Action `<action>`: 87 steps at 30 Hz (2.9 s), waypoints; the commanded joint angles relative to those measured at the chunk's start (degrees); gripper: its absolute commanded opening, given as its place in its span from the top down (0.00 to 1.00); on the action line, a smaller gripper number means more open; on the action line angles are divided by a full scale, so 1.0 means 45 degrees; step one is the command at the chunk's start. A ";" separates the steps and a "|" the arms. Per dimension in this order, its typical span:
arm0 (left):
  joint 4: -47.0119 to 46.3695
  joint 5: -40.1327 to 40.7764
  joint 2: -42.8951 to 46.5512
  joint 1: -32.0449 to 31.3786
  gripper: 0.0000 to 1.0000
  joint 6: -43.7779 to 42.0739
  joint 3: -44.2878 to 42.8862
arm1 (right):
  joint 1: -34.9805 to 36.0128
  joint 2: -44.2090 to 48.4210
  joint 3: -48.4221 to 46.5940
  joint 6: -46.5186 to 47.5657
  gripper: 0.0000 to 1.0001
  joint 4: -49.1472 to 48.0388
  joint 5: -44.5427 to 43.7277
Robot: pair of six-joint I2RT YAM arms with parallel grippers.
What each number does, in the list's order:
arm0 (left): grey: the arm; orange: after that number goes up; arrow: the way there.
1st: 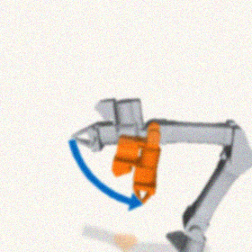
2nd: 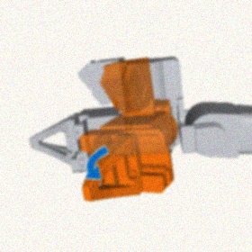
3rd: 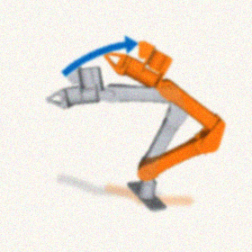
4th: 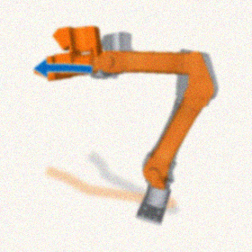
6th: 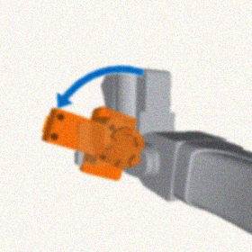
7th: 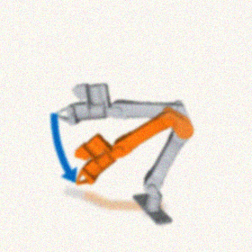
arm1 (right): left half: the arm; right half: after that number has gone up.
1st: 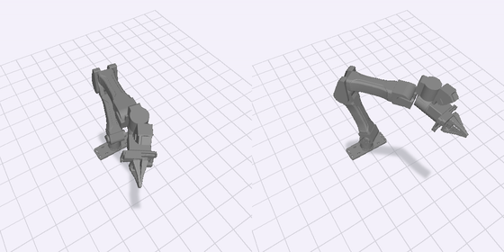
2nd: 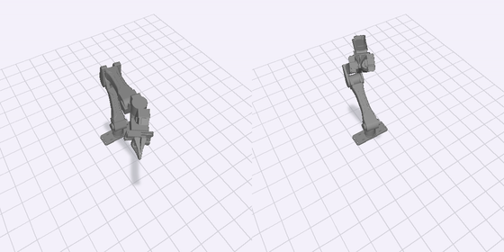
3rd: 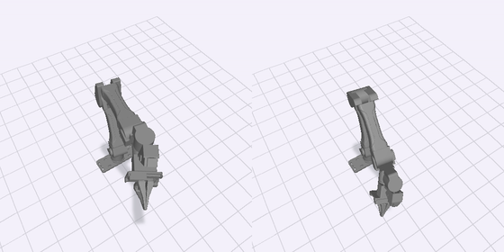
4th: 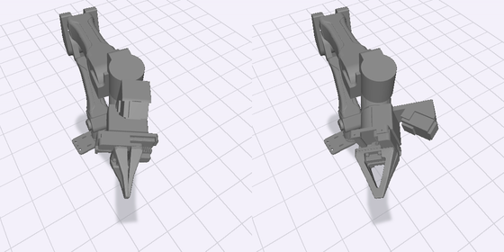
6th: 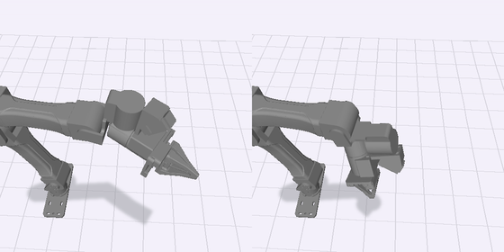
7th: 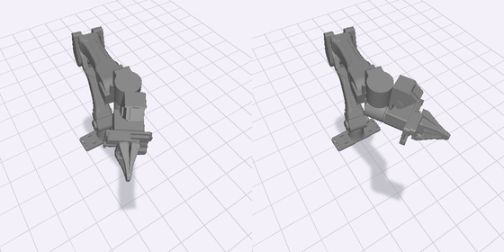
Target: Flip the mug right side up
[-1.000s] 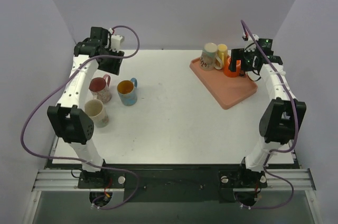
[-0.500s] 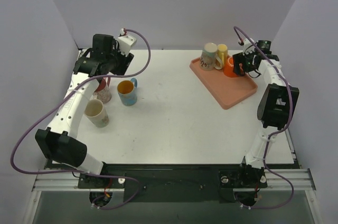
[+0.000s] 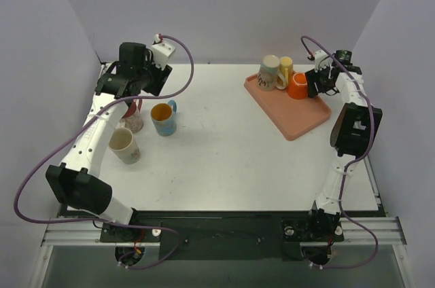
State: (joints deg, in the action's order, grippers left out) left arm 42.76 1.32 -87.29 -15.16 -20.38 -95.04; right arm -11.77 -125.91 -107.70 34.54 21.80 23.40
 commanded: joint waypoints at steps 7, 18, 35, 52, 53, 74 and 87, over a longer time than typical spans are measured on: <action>-0.0792 0.0291 -0.0271 -0.0244 0.39 -0.0236 -0.0344 | 0.0037 -0.1200 -0.1848 0.1443 0.55 0.1698 0.0972; -0.0850 0.0644 -0.0077 -0.0693 0.39 -0.0548 -0.0246 | 0.0330 -0.0754 -0.1421 0.1639 1.00 0.2167 0.1149; -0.8461 -0.2791 0.5505 -0.3093 0.27 -0.6383 0.7953 | -0.0002 0.4110 0.2624 -0.6678 1.00 0.2187 0.2532; -2.2042 -0.1347 0.3869 -0.6475 0.20 -1.2833 1.3933 | 0.4137 1.0787 0.7272 -1.3671 1.00 -0.0038 0.4371; -2.2061 -0.1542 0.3869 -0.6456 0.20 -1.2950 1.3992 | 0.4661 1.0985 0.7602 -1.4253 1.00 -0.0466 0.4351; -2.1651 -0.2150 0.3597 -0.6690 0.45 -1.5021 1.3309 | 0.9079 1.1983 0.7956 -1.7401 1.00 -0.3827 0.3725; -2.1205 -0.1939 0.4141 -0.6651 1.00 -1.5120 1.3484 | 0.8887 1.2002 0.8348 -1.6665 0.65 -0.2897 0.3064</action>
State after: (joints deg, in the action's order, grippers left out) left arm -54.63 -8.12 -70.83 -44.53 -89.73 -33.85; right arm 28.80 -73.10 -69.41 -47.00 10.09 39.33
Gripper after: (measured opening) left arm 0.096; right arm 0.188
